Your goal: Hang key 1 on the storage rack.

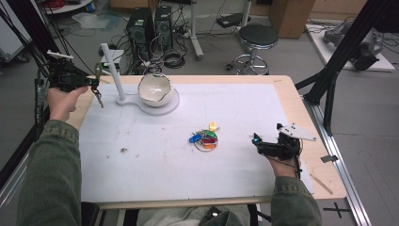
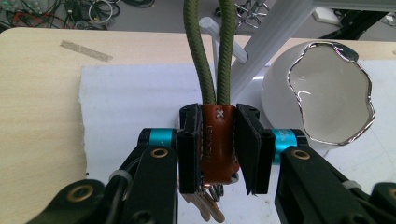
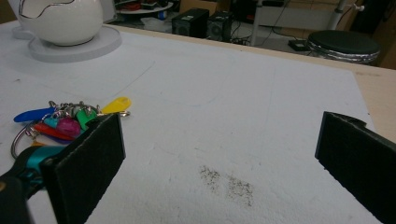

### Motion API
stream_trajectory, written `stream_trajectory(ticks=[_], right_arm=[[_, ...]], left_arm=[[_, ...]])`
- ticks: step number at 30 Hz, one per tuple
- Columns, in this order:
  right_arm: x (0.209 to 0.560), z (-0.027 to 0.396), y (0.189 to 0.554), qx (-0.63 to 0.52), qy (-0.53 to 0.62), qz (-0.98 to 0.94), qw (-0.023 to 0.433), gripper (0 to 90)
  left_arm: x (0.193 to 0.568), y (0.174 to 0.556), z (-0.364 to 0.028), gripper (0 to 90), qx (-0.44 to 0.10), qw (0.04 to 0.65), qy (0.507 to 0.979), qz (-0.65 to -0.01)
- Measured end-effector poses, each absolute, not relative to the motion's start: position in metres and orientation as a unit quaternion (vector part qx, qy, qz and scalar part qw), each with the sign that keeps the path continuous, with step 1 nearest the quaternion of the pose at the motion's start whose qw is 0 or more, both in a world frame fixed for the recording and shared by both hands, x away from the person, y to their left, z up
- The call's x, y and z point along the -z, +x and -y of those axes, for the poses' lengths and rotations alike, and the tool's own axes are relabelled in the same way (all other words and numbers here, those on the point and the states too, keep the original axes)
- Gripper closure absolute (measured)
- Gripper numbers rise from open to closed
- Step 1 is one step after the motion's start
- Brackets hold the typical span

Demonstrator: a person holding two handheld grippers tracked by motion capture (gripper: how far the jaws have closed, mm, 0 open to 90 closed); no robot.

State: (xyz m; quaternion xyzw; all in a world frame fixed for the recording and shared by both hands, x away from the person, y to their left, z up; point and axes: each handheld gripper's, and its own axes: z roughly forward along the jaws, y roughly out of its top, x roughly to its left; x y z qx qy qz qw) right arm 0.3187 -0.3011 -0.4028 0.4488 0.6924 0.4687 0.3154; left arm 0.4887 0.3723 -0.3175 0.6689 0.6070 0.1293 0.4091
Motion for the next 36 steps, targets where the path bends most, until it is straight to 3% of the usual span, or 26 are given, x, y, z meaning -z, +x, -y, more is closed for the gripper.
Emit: stream_trajectory(ticks=[20, 29, 33, 36], right_arm=[[0.403, 0.301, 0.319, -0.466, 0.448, -0.695, 0.315, 0.6], [0.404, 0.301, 0.319, -0.465, 0.448, -0.697, 0.312, 0.6], [0.404, 0.3, 0.32, -0.466, 0.45, -0.697, 0.308, 0.6], [0.405, 0.299, 0.32, -0.467, 0.449, -0.698, 0.306, 0.6]], left_arm=[[0.33, 0.497, -0.356, 70.7, -0.104, 0.403, 0.686, -0.597], [0.337, 0.498, -0.336, 67.9, -0.164, 0.367, 0.715, -0.573], [0.333, 0.491, -0.335, 56.3, -0.169, 0.393, 0.715, -0.552], [0.334, 0.487, -0.333, 42.2, -0.178, 0.389, 0.72, -0.547]])
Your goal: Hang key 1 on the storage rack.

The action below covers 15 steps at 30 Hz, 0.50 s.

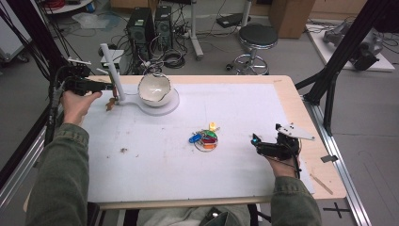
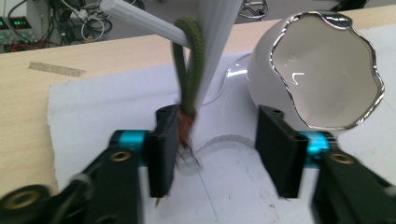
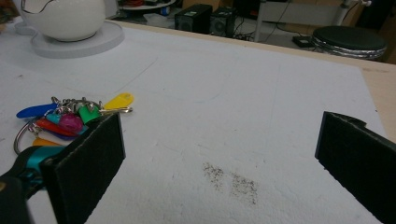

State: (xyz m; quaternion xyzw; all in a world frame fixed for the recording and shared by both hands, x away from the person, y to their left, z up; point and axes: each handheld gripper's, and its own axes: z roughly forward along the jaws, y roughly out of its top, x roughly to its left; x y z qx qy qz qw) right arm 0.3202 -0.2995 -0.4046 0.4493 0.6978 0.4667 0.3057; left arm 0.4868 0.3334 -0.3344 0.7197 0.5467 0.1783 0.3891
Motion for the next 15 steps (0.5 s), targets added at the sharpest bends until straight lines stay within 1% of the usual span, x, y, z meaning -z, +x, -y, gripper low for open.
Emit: stream_trajectory(ticks=[4, 6, 7, 15], right_arm=[[0.404, 0.299, 0.319, -0.469, 0.448, -0.697, 0.306, 0.6], [0.404, 0.299, 0.319, -0.469, 0.449, -0.696, 0.307, 0.6], [0.404, 0.299, 0.319, -0.469, 0.449, -0.696, 0.307, 0.6], [0.402, 0.3, 0.317, -0.471, 0.454, -0.689, 0.313, 0.7]], left_arm=[[0.336, 0.482, -0.33, 22.4, -0.193, 0.391, 0.705, -0.56], [0.336, 0.48, -0.326, 7.9, -0.223, 0.369, 0.7, -0.569], [0.337, 0.479, -0.325, 2.2, -0.233, 0.361, 0.698, -0.573], [0.342, 0.466, -0.321, 1.6, -0.232, 0.368, 0.7, -0.566]])
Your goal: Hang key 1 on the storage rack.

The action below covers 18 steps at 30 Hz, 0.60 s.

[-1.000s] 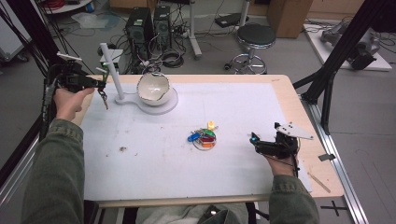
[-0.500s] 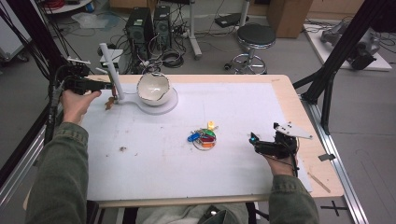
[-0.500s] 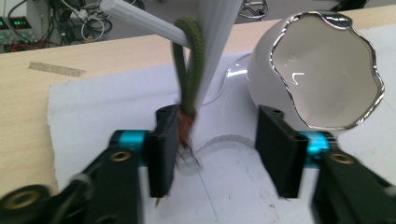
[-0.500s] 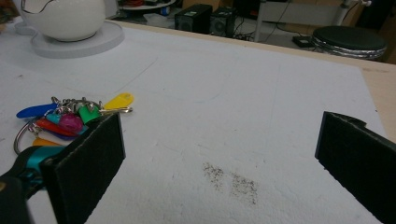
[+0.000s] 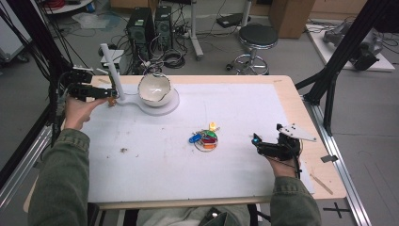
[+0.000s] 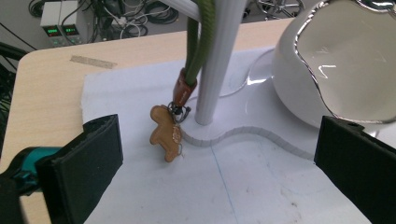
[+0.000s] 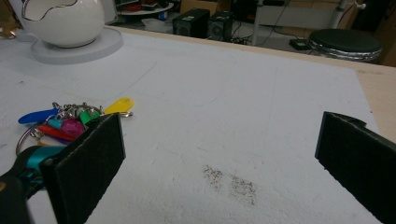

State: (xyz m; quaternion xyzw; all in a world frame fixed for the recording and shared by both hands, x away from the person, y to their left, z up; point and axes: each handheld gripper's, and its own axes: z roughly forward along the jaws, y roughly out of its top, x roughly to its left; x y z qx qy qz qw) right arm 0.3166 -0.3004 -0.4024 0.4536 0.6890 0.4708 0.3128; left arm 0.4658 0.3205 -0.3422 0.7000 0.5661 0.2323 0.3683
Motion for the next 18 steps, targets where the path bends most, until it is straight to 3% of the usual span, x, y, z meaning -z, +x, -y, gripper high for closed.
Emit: stream_trajectory(ticks=[18], right_arm=[[0.402, 0.302, 0.318, -0.478, 0.449, -0.688, 0.312, 0.6]], left_arm=[[0.356, 0.43, -0.3, 1.6, -0.232, 0.412, 0.693, -0.544]])
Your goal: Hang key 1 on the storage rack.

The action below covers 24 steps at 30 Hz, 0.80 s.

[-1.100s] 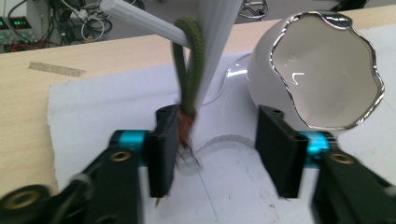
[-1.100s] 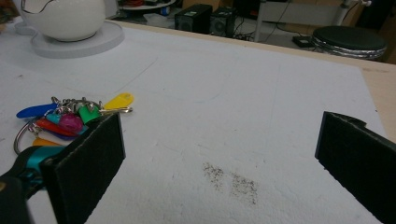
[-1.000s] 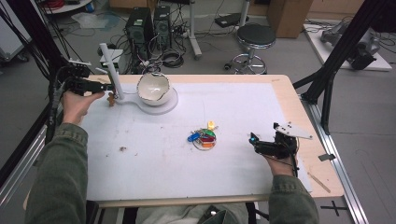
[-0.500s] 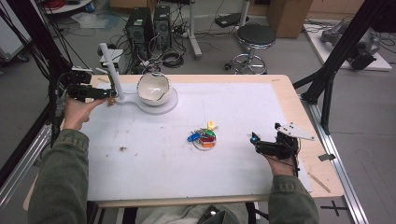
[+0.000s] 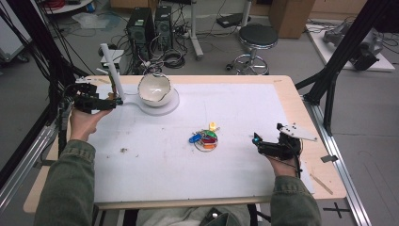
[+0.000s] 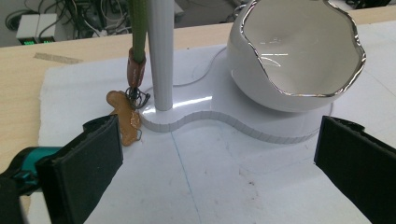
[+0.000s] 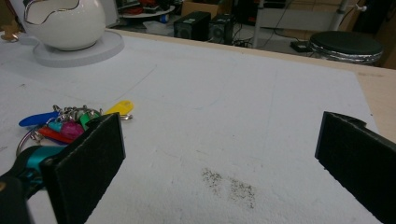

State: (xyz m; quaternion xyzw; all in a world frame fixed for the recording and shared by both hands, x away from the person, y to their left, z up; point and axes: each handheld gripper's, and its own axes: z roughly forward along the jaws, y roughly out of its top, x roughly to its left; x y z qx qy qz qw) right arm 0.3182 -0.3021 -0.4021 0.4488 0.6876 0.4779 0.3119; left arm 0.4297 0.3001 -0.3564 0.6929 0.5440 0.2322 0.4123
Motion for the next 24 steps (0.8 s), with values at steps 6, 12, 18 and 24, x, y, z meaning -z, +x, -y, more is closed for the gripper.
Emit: stream_trajectory(ticks=[6, 12, 18, 24], right_arm=[[0.401, 0.303, 0.317, -0.483, 0.448, -0.684, 0.313, 0.6], [0.401, 0.302, 0.316, -0.482, 0.445, -0.686, 0.315, 0.6], [0.401, 0.301, 0.316, -0.481, 0.446, -0.686, 0.314, 0.6], [0.401, 0.302, 0.317, -0.482, 0.444, -0.687, 0.314, 0.6]], left_arm=[[0.356, 0.416, -0.302, 1.6, -0.237, 0.426, 0.687, -0.539], [0.359, 0.401, -0.306, 1.6, -0.247, 0.437, 0.682, -0.532], [0.365, 0.388, -0.309, 1.6, -0.248, 0.448, 0.67, -0.536], [0.371, 0.371, -0.313, 1.6, -0.259, 0.462, 0.661, -0.531]])
